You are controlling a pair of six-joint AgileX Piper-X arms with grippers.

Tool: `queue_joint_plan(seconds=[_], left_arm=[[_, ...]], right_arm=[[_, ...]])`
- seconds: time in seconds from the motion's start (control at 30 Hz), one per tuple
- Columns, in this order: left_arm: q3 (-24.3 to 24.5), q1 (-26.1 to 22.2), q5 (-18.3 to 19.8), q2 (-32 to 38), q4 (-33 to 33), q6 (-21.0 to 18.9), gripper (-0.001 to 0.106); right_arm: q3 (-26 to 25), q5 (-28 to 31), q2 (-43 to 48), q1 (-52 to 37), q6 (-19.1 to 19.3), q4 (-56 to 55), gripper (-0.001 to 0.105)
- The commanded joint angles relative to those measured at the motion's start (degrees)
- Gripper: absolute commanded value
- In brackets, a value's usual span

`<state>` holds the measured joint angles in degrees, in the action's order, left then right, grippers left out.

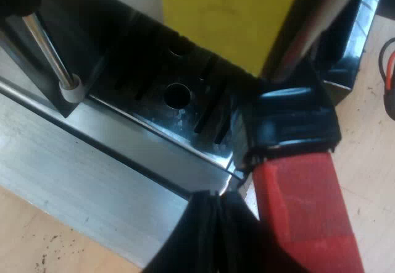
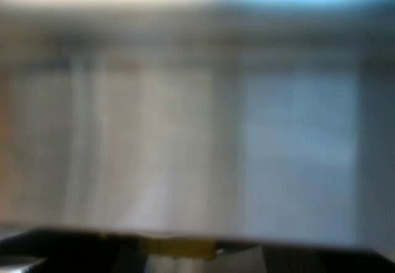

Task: Put the handle in the coffee machine

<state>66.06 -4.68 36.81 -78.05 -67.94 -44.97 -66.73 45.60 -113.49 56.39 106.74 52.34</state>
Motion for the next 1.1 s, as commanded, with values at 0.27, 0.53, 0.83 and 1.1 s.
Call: queue_joint_plan(seconds=[0.27, 0.53, 0.83, 1.1], left_arm=[[-0.9, 0.3, 0.6, 0.5, 2.7, 0.3, 0.000], [-1.1, 4.0, -0.9, 0.4, 1.6, 0.1, 0.000], [-2.1, 10.7, -3.1, 0.4, 2.1, -1.7, 0.000], [-2.1, 11.0, -2.5, 0.4, 0.2, -5.4, 0.000]], right_arm=[[-1.3, -0.5, 0.7, -0.2, 4.6, 10.1, 0.045], [-1.3, -0.5, 0.7, -0.2, 4.6, 11.0, 0.045], [-1.3, -0.5, 0.8, -0.2, 5.3, 12.2, 0.045], [-1.3, -0.5, 0.8, -0.2, 5.4, 12.2, 0.045]])
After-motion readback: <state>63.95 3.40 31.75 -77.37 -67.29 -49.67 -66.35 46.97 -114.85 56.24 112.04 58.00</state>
